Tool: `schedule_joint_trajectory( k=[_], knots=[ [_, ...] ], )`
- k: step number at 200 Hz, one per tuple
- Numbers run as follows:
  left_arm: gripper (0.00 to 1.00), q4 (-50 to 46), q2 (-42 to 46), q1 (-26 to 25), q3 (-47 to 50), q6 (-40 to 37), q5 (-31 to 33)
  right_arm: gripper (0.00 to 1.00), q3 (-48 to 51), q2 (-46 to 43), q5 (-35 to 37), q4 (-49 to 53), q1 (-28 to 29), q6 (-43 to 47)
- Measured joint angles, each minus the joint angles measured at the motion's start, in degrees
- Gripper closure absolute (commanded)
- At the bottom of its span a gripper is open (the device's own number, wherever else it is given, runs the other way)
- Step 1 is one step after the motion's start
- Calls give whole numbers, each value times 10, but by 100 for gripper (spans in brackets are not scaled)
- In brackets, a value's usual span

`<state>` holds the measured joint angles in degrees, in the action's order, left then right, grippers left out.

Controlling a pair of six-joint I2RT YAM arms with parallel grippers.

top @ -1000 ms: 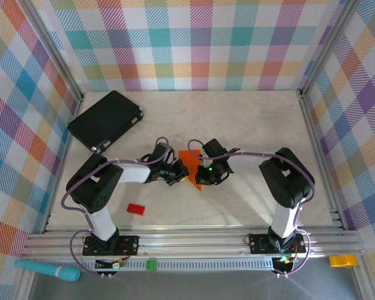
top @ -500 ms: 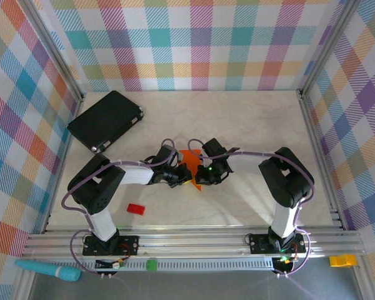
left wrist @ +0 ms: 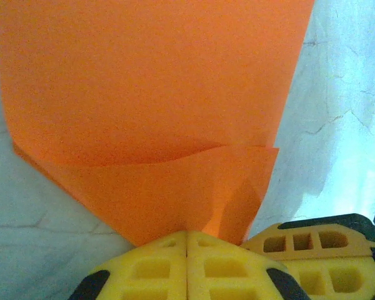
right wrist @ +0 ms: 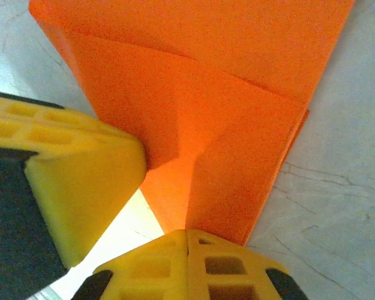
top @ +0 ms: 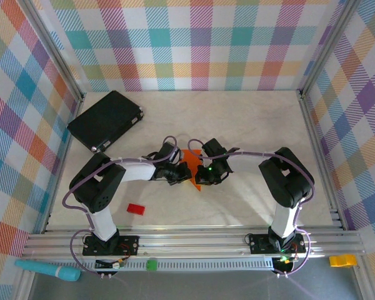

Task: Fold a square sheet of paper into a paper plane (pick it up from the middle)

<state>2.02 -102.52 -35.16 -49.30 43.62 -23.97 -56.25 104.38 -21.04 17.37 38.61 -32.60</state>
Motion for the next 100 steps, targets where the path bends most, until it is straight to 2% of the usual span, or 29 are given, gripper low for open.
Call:
schedule_joint_trajectory(
  k=[55,100],
  knots=[
    [88,4,-19,64,-13,-17,-44,100,3,0,1,-3,-2,0],
    [87,-11,-31,112,-35,-41,-40,100,3,-1,1,-3,-4,2]
  ],
)
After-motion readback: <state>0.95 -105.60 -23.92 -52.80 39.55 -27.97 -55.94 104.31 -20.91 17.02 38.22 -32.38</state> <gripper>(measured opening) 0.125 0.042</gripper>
